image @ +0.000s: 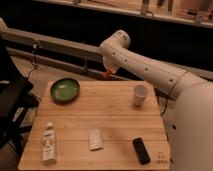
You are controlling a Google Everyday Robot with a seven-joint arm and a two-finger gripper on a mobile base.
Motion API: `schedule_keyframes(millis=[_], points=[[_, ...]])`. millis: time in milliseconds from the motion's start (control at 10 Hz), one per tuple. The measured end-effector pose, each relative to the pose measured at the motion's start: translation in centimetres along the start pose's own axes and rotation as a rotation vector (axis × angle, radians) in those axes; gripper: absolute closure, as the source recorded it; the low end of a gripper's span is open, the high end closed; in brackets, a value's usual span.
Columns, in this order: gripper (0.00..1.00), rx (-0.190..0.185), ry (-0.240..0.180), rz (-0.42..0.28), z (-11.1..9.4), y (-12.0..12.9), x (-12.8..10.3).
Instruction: Place the pepper in the ceramic cup
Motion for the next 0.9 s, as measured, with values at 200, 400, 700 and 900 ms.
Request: schedule_keyframes(millis=[200, 400, 700, 900], points=[[1.00, 0.002, 0.013, 0.032, -0.1, 0.8, 0.3], [1.00, -0.002, 0.025, 0.044, 0.0, 2.0, 0.8], [1.00, -0.002, 0.042, 0.078, -0.1, 4.0, 1.7], [1.00, 0.000, 0.052, 0.097, 0.0, 4.7, 1.8]])
